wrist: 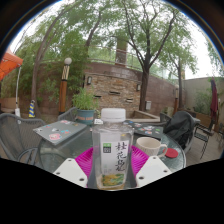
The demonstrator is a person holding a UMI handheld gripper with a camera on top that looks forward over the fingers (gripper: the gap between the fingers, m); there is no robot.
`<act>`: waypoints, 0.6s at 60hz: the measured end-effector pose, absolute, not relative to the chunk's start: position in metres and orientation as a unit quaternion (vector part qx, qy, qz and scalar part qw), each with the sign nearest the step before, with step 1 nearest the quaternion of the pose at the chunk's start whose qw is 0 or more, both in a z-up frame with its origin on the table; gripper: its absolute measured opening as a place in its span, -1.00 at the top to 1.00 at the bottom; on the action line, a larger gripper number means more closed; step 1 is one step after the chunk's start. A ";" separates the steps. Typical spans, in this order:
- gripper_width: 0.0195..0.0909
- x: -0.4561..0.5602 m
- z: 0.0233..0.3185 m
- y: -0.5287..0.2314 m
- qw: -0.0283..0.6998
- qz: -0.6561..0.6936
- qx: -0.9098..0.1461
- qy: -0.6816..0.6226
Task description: Pour water
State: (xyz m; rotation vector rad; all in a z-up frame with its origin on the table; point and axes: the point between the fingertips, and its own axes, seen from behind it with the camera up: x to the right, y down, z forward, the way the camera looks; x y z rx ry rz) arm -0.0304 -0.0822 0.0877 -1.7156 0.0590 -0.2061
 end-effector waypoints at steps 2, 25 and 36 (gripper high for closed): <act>0.16 -0.043 0.097 -0.076 0.653 -0.066 -0.754 0.037; 0.17 -0.024 0.171 -0.022 0.493 0.558 -0.485 0.458; 0.17 -0.012 0.186 -0.030 0.406 0.658 -0.366 0.518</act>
